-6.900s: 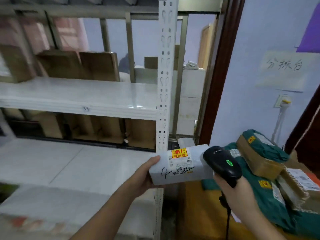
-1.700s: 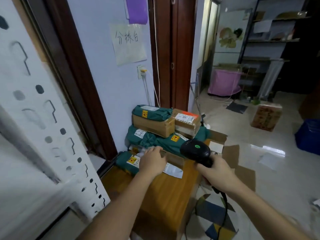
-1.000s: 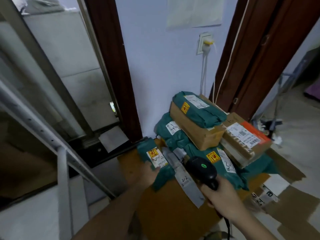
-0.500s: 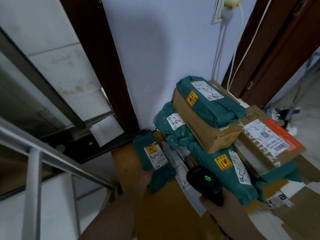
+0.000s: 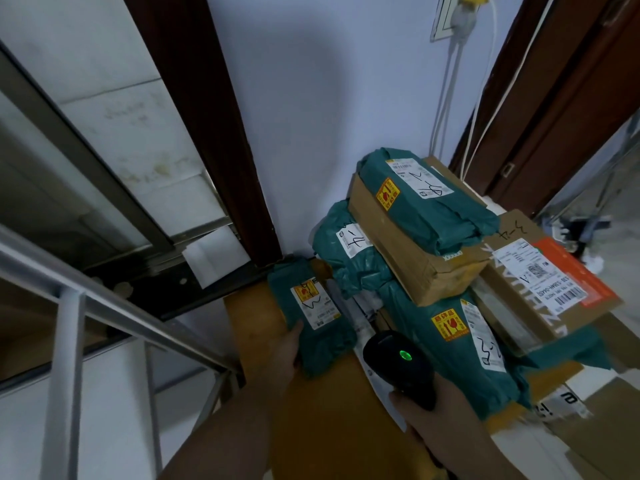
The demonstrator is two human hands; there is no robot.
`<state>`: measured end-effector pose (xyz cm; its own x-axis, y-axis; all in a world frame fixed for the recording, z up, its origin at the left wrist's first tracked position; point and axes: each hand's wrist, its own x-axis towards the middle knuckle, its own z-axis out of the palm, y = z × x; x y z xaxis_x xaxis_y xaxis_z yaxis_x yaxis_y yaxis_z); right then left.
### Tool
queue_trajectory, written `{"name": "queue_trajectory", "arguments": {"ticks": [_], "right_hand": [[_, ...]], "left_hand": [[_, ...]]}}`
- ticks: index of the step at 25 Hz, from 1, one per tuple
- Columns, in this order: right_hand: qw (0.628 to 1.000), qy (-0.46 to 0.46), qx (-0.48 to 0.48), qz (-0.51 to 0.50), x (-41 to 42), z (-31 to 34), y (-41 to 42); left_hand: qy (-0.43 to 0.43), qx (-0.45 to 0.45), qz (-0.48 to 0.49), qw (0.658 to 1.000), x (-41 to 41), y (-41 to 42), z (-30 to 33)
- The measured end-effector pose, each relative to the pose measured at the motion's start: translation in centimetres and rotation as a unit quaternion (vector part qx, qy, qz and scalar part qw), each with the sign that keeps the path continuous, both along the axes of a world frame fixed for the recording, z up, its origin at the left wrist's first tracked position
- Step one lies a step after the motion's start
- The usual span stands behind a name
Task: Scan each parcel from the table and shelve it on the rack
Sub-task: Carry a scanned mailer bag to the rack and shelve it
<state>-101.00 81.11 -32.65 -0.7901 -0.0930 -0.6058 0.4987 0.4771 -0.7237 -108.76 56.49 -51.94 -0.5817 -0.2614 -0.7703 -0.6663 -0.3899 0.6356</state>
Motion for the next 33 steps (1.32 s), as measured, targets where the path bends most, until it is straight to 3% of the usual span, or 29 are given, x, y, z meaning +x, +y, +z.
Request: {"name": "queue_trajectory", "arguments": {"ticks": [9,17,33], "right_hand": [[0.999,0.042,0.002,0.02,1.6,0.3,0.3],[0.989,0.141,0.019,0.033,2.2,1.5,-1.4],[0.977,0.214,-0.014,0.014,12.2,7.0,0.5]], "left_hand": [[0.027,0.07,0.037,0.996,1.8,0.8,3.1],[0.181,0.037,0.02,0.983,6.2,2.2,8.7],[0.24,0.039,-0.02,0.97,13.8,4.6,13.6]]}}
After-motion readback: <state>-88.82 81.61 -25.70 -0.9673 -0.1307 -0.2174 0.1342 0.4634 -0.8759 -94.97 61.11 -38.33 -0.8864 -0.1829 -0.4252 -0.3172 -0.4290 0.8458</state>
